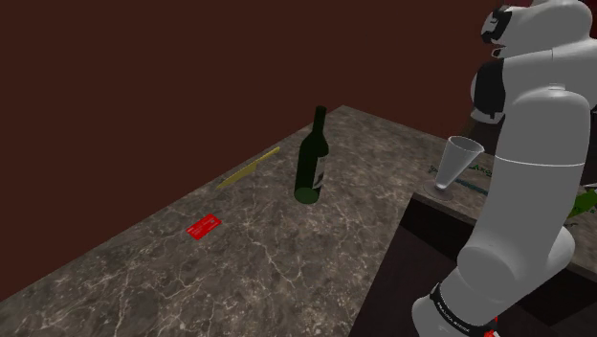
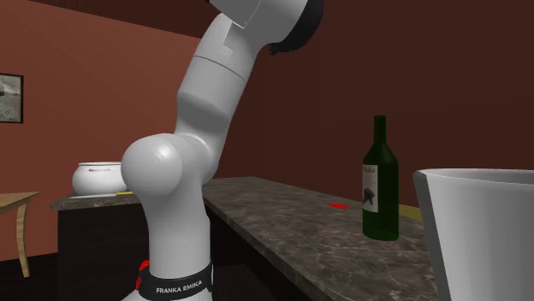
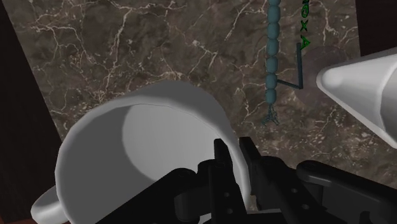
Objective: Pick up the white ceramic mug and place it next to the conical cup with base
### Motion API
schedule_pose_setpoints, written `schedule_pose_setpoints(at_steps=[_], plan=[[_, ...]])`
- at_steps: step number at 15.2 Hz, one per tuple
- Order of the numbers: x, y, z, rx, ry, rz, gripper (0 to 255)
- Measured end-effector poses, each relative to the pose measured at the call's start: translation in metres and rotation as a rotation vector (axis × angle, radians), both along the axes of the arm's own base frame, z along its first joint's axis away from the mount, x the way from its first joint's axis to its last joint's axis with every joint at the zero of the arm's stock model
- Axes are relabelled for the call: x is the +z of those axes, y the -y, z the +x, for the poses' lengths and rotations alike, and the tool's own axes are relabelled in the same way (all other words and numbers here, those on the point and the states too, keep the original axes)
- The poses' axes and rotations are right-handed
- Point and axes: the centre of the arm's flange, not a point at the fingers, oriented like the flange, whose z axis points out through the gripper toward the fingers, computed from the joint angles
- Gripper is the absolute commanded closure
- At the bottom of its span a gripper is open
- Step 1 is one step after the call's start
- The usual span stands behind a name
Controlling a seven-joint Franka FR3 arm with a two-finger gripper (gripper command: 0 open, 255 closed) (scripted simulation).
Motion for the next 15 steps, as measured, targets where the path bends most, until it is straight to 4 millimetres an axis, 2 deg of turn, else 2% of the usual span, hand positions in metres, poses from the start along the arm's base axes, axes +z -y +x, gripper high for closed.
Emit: schedule_pose_setpoints(at_steps=[15], plan=[[-0.079,0.001,0.000,0.000,0.000,0.000,255]])
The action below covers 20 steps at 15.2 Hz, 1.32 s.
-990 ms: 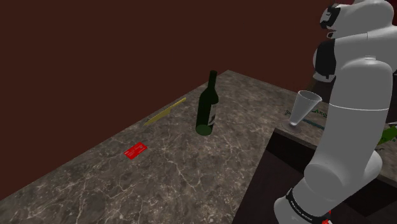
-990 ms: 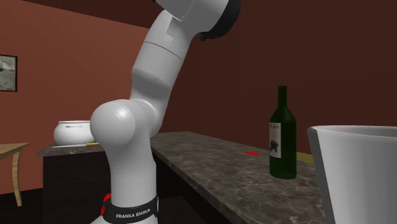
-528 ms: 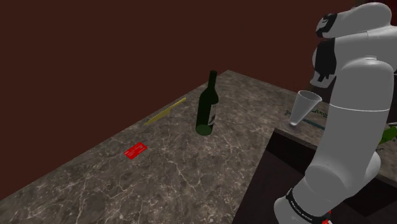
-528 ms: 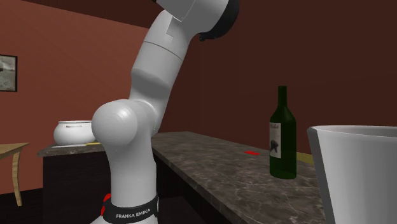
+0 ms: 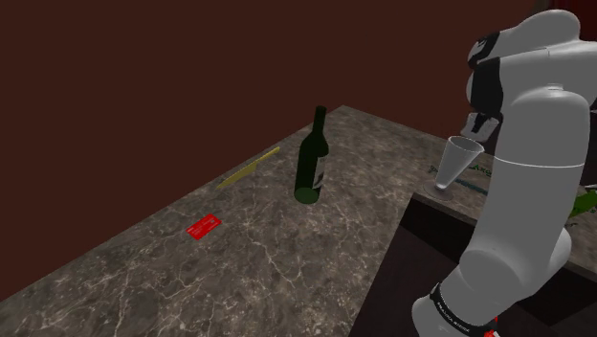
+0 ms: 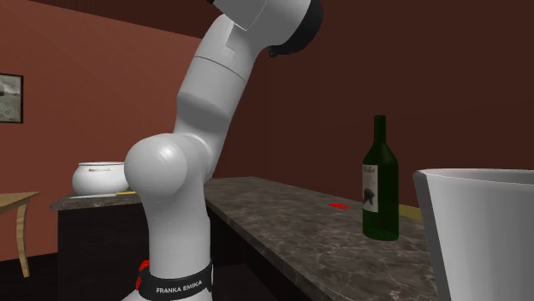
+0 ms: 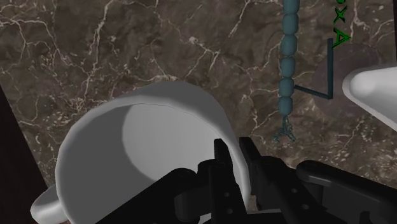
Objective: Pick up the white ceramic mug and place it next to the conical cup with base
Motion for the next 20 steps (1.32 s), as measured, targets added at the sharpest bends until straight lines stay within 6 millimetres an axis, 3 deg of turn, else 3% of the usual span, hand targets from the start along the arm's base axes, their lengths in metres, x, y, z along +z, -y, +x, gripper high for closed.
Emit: schedule_pose_setpoints(at_steps=[20], plan=[[-0.106,0.000,0.000,0.000,0.000,0.000,255]])
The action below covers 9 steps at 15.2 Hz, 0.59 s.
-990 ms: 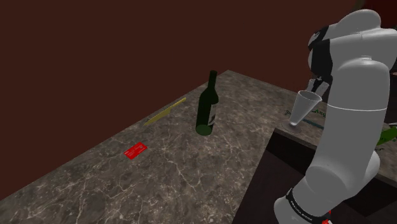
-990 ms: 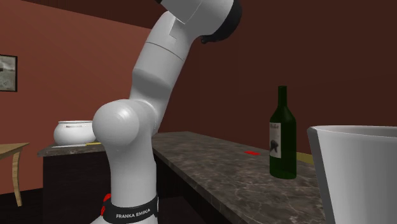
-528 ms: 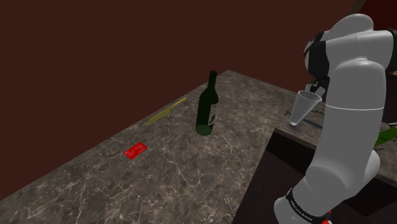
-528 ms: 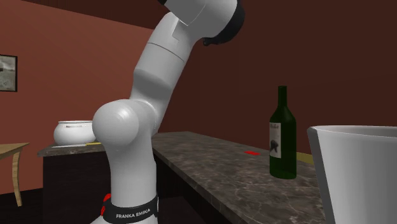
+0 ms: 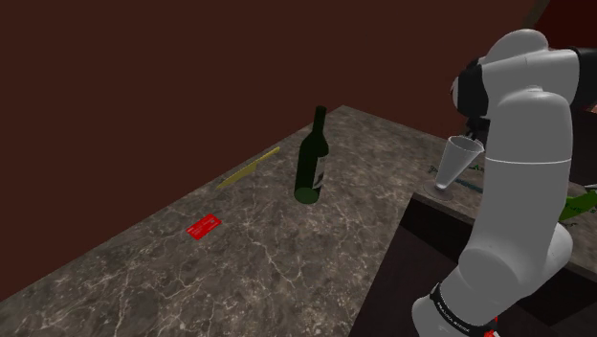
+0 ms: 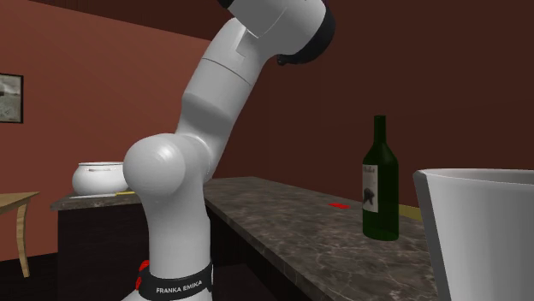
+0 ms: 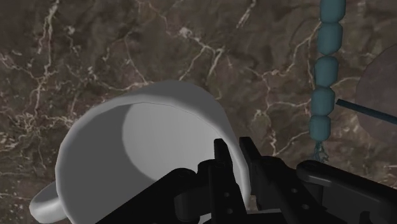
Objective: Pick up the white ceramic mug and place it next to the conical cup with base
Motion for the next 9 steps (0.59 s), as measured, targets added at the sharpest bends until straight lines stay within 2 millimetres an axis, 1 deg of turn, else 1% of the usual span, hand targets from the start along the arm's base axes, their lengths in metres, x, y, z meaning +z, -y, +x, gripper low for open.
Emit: schedule_pose_setpoints(at_steps=[8,9], plan=[[-0.043,0.000,0.000,0.000,0.000,0.000,255],[-0.046,0.000,0.000,0.000,0.000,0.000,255]])
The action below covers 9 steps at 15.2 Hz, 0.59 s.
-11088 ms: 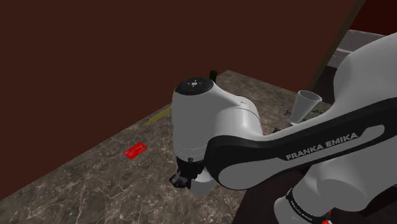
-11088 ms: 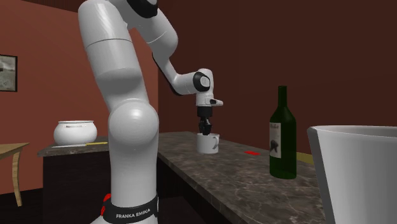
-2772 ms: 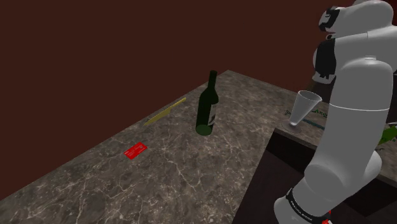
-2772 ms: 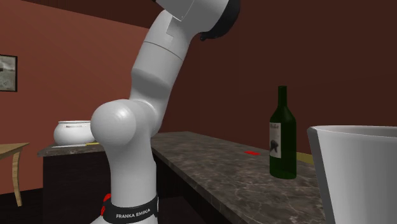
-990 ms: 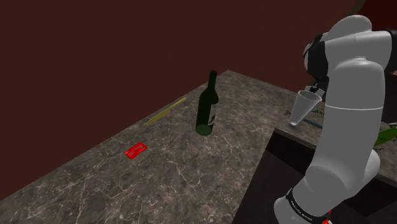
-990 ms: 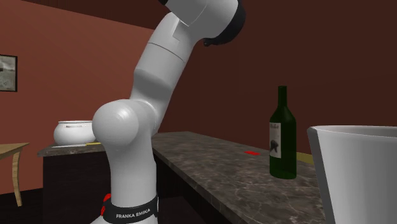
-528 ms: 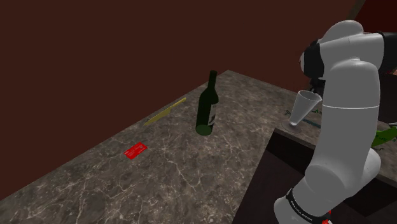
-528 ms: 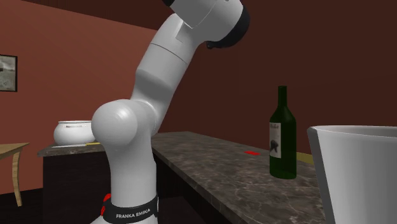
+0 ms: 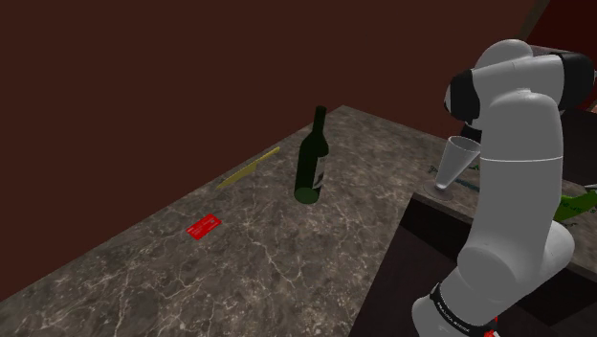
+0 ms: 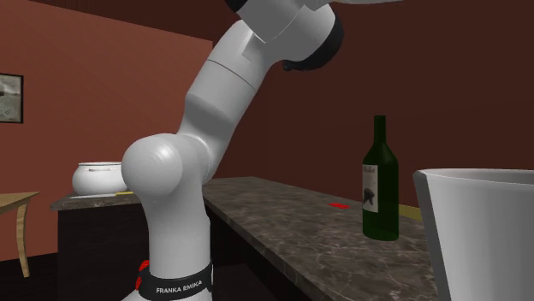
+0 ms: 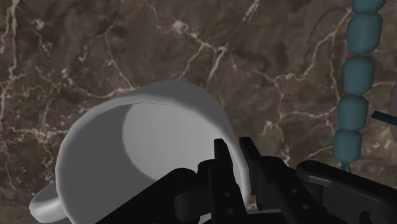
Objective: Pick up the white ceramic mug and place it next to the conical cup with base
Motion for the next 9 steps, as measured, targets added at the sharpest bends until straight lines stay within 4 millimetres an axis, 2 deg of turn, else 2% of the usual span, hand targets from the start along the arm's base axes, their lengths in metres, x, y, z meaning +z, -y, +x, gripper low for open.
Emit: schedule_pose_setpoints(at_steps=[5,6,9], plan=[[-0.0022,0.0000,0.0001,0.000,0.000,0.000,255],[-0.0023,0.0000,0.0001,0.000,0.000,0.000,0],[-0.0022,0.0000,0.0001,0.000,0.000,-0.001,0]])
